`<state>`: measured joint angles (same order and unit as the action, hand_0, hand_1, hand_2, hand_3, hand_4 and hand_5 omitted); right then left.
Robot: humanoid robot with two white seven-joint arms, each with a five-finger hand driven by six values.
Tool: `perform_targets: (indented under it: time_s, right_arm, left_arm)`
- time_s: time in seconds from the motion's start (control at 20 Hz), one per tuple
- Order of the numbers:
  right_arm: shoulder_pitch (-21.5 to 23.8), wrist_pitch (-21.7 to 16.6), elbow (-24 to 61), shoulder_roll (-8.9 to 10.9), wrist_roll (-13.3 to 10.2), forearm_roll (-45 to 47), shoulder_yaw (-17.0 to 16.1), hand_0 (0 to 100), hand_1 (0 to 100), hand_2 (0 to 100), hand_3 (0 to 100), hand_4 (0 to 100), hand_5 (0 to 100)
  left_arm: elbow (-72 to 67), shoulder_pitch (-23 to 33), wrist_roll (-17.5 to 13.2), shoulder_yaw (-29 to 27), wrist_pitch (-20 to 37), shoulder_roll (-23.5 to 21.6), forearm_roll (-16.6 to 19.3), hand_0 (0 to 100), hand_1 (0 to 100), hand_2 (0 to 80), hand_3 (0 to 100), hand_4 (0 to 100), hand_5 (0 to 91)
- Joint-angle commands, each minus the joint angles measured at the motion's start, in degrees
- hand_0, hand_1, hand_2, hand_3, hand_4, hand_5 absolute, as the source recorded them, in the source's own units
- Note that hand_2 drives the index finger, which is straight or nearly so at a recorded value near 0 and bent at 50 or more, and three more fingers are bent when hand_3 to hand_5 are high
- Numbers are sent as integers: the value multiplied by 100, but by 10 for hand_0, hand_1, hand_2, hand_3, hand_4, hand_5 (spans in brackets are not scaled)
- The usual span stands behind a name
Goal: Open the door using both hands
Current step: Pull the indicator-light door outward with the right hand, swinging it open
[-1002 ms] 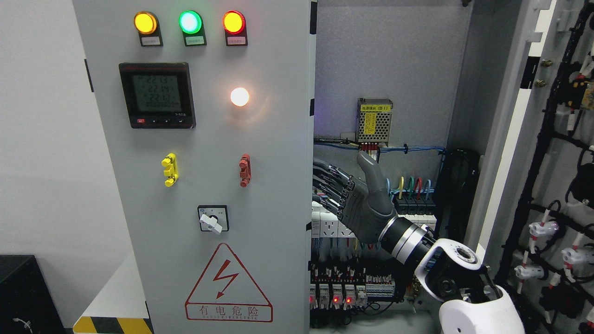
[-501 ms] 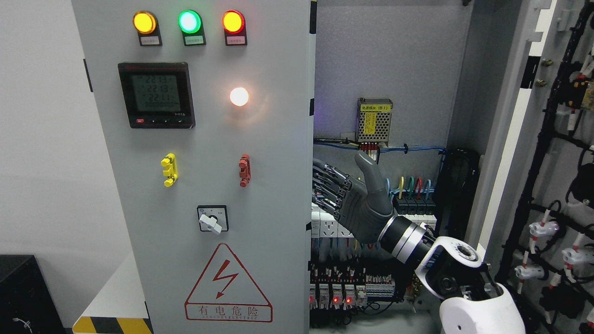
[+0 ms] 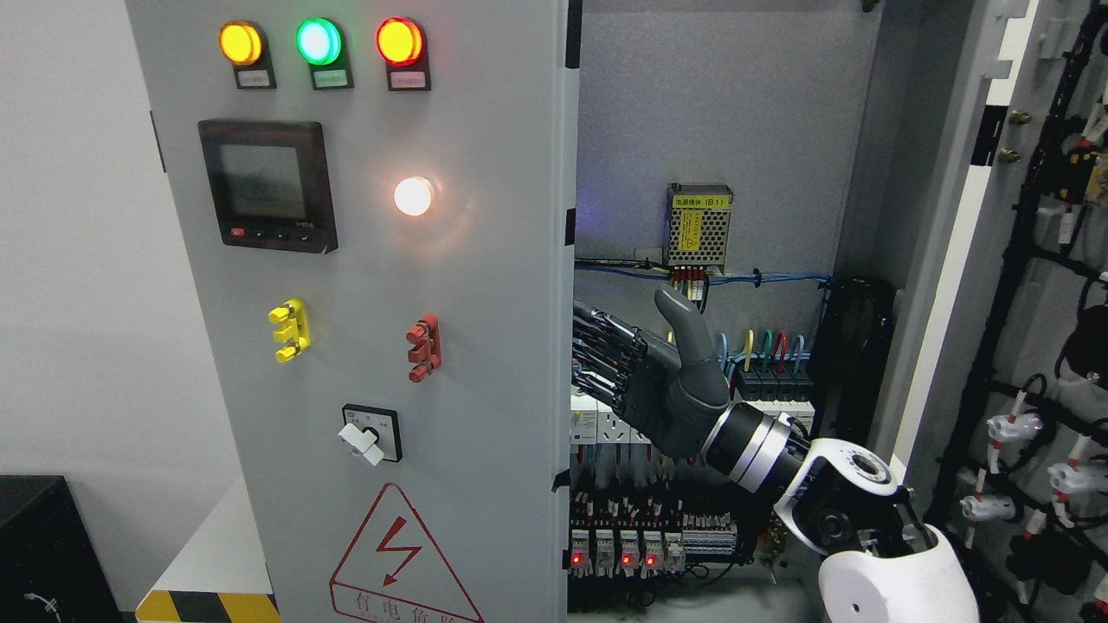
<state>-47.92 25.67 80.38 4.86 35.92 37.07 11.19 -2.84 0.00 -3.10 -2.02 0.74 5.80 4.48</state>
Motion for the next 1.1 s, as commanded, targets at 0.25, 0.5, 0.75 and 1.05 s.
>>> perform_targets:
  time_s: [0.25,0.5,0.75,1.05]
  right_arm:
    - [722,-45,1137,6,29,19,593,0,0,0,0,0,0]
    - [1170,-53,1752,6,56,19,1060,0,0,0,0,0,0]
    - [1636,-53,2236,-2,56,10,1429,0,0,0,0,0,0]
    - [1891,-36,2509,-46,56,19,1588,0,0,0,0,0,0]
  left_arm:
    - [3,123,2,0,-3,0,0,0,0,0,0,0,0]
    - [3,123,2,0,-3,0,0,0,0,0,0,0,0]
    - [3,123,2,0,-3,0,0,0,0,0,0,0,0]
    - [3,123,2,0,-3,0,0,0,0,0,0,0,0]
